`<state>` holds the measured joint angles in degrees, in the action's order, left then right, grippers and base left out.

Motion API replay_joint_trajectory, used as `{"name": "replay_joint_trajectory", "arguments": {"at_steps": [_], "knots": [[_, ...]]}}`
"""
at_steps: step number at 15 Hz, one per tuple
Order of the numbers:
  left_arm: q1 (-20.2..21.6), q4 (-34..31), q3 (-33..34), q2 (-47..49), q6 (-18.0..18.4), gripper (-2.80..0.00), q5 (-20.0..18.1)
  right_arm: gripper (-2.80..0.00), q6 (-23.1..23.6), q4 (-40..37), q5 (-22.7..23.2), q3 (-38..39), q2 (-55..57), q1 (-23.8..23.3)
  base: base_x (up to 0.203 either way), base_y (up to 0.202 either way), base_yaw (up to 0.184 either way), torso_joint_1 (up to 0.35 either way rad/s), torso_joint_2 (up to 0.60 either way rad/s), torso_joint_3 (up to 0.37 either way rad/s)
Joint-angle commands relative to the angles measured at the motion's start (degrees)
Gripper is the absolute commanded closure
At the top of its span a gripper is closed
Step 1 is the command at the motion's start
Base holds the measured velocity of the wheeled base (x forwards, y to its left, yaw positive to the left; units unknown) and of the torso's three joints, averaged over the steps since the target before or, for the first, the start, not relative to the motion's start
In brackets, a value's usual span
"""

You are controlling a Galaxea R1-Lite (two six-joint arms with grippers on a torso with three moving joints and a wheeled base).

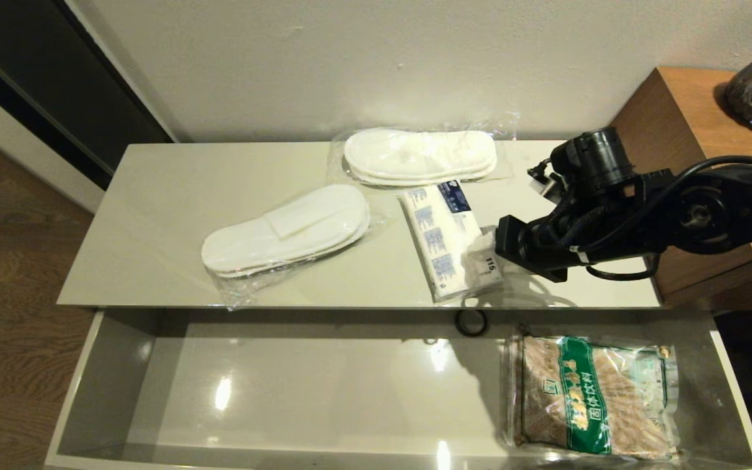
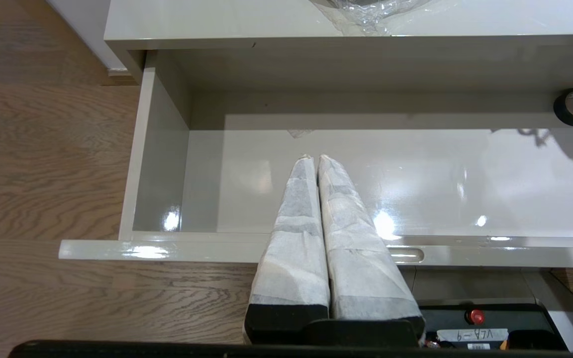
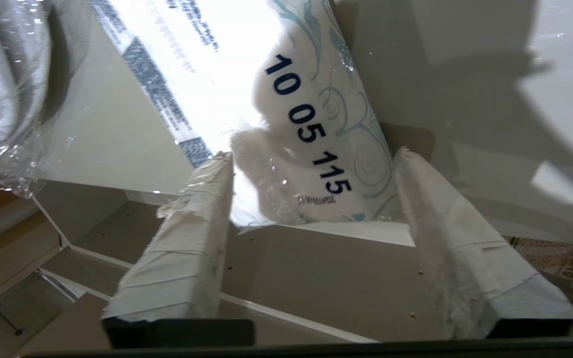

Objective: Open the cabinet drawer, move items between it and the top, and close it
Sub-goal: Pick up the tissue on the table

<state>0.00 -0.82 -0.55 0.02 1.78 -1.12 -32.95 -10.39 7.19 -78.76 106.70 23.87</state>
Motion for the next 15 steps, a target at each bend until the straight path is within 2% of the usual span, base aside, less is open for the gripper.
{"name": "replay_joint_trajectory", "arguments": {"at_steps": [1, 6, 7, 15], "knots": [[0.0, 0.0, 0.0, 0.0, 0.0, 0.0, 0.0, -2.8, -0.2, 0.0, 0.2, -0.7, 2.1, 0.0, 0.0, 0.0, 0.0, 0.0, 0.0, 0.0], [0.0, -0.1, 0.0, 0.0, 0.0, 0.0, 0.0, -2.8, 0.1, -0.1, 0.1, -6.1, 5.4, 1.1, 0.0, 0.0, 0.0, 0.0, 0.0, 0.0], [0.0, -0.1, 0.0, 0.0, 0.0, 0.0, 0.0, 0.0, 0.1, -0.2, 0.0, -6.7, 5.7, 1.4, 0.0, 0.0, 0.0, 0.0, 0.0, 0.0], [0.0, 0.1, 0.0, 0.0, 0.0, 0.0, 0.1, 0.0, 0.0, -1.2, 0.0, -6.3, 4.0, 1.9, 0.0, 0.0, 0.0, 0.0, 0.0, 0.0]]}}
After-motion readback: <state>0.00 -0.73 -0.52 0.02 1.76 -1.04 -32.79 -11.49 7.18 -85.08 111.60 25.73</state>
